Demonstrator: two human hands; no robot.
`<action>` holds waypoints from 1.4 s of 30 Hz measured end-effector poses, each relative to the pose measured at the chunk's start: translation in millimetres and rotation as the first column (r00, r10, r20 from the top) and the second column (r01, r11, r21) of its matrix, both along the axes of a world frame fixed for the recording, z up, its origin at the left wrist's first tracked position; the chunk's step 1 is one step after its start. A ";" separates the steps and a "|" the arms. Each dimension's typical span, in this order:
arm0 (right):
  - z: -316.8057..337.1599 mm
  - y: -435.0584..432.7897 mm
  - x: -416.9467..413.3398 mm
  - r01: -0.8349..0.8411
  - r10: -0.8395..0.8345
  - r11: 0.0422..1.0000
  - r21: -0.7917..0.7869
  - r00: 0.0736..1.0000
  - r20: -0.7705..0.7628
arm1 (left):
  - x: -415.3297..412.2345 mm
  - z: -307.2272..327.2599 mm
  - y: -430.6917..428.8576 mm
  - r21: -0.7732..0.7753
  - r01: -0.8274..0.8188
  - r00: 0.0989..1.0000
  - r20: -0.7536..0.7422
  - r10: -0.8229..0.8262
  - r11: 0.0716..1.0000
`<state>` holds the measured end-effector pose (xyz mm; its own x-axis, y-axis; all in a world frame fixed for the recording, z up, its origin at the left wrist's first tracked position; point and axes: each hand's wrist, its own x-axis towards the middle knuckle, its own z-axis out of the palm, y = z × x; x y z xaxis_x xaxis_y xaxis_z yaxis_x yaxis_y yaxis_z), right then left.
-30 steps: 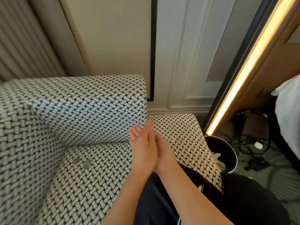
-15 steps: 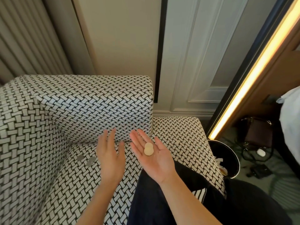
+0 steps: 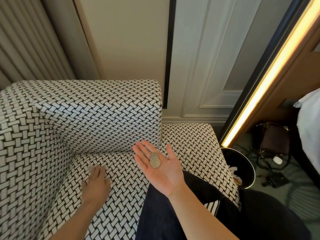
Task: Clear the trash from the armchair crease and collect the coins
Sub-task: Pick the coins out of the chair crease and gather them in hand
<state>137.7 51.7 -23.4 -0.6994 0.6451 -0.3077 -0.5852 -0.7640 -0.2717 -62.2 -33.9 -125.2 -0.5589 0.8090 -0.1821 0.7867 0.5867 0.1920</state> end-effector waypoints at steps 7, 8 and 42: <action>0.9 2.1 -1.2 -0.013 0.013 1.000 -0.008 1.000 -0.023 | 24.7 -3.4 -17.2 0.193 0.088 0.996 -0.016 -0.086 0.977; 0.8 2.1 -0.7 -0.017 0.017 1.000 -0.011 0.999 -0.028 | 24.3 -3.1 -18.7 0.172 0.113 0.993 -0.049 -0.106 0.979; -0.4 -1.9 2.8 -0.130 0.129 0.991 0.009 0.989 0.068 | 130.2 128.6 27.4 0.727 -0.081 0.902 0.344 -0.260 0.681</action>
<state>140.5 49.8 -23.8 -0.7552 0.5551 -0.3487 -0.4616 -0.8280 -0.3183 68.1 -6.5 3.5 -0.4929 0.8210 0.2881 0.5810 0.0641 0.8114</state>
